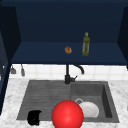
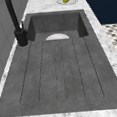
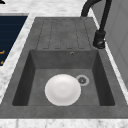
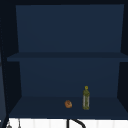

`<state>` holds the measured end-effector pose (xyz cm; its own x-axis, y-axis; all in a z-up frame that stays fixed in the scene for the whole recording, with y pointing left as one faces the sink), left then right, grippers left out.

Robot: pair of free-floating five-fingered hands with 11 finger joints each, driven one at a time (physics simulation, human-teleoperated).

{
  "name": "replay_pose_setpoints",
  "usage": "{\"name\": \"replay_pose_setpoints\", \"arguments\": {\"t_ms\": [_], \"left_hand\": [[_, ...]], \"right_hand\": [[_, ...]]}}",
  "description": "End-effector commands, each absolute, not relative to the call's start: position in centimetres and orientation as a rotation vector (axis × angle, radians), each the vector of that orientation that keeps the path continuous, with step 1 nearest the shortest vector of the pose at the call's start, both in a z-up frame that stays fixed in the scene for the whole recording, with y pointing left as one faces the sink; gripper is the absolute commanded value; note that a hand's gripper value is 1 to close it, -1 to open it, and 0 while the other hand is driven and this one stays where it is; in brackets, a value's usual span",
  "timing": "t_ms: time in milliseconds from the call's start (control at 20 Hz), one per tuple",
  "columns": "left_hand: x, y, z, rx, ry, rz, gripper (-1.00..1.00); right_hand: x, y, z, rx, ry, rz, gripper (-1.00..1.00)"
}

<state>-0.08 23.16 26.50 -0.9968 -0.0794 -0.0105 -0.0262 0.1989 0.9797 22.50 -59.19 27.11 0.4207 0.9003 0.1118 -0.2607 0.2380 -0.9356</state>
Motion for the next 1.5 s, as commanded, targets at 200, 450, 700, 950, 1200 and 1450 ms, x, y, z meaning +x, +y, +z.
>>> {"name": "replay_pose_setpoints", "arguments": {"t_ms": [200,450,700,950,1200,1450], "left_hand": [[-0.1,23.2,26.5,0.106,-2.399,-1.959,0.00],[-0.1,23.2,26.5,0.106,-2.399,-1.959,0.00],[-0.1,23.2,26.5,0.106,-2.399,-1.959,0.00],[-0.1,23.2,26.5,0.106,-2.399,-1.959,0.00],[-0.1,23.2,26.5,0.106,-2.399,-1.959,0.00],[-0.1,23.2,26.5,0.106,-2.399,-1.959,0.00]], "right_hand": [[25.9,-63.3,22.8,-1.069,-0.841,0.893,1.00],[28.9,-65.7,19.1,-1.095,-0.859,0.870,1.00],[31.0,-66.7,15.5,-1.140,-0.869,0.847,1.00],[32.2,-67.5,11.6,-1.179,-0.902,0.834,1.00],[34.8,-68.9,10.0,-1.233,-0.938,0.844,1.00],[37.0,-69.3,8.8,-1.376,-0.960,0.826,1.00]]}}
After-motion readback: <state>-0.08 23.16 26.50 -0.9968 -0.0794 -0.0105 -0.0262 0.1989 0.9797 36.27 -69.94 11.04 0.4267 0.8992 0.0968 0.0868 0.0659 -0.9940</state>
